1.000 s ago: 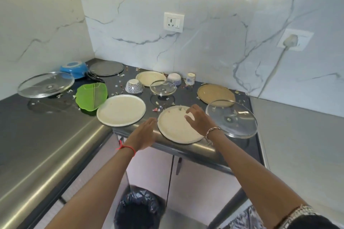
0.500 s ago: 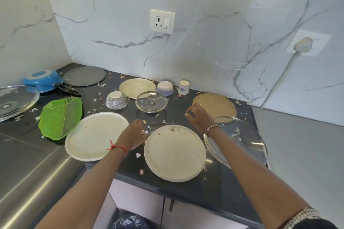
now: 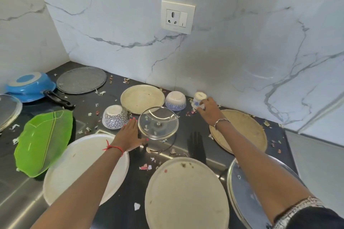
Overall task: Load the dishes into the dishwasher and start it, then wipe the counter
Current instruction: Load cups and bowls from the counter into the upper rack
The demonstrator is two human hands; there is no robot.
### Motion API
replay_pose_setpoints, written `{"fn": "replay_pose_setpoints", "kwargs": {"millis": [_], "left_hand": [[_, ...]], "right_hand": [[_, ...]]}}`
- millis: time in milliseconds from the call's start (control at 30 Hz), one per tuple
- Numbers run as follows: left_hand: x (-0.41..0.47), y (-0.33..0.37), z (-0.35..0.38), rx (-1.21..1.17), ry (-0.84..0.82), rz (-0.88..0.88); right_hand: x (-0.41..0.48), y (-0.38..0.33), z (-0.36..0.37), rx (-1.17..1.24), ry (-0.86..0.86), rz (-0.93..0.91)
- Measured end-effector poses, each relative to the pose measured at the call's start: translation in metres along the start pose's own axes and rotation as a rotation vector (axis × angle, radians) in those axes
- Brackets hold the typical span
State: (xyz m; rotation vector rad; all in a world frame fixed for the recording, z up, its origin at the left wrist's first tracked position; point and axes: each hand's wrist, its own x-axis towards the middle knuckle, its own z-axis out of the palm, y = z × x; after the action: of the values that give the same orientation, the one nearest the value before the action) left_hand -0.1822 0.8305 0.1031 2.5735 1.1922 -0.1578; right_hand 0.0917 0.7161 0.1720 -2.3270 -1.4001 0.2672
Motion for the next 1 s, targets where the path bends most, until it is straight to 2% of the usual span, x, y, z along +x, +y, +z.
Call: {"fn": "replay_pose_setpoints", "kwargs": {"millis": [200,533,633,1000], "left_hand": [[0.017,-0.007,-0.001,-0.002,-0.135,0.011],[0.027,-0.013,0.004,0.006,-0.162,0.085],[0.027,-0.014,0.005,0.01,-0.175,0.088],[0.016,-0.001,-0.006,-0.022,-0.173,0.023]], "right_hand": [[0.055,0.008,0.011,-0.018,-0.005,0.06],[0.103,0.016,0.03,-0.092,-0.095,0.151],[0.105,0.019,0.035,-0.144,-0.102,0.147],[0.072,0.011,0.008,-0.074,-0.096,0.093]]}}
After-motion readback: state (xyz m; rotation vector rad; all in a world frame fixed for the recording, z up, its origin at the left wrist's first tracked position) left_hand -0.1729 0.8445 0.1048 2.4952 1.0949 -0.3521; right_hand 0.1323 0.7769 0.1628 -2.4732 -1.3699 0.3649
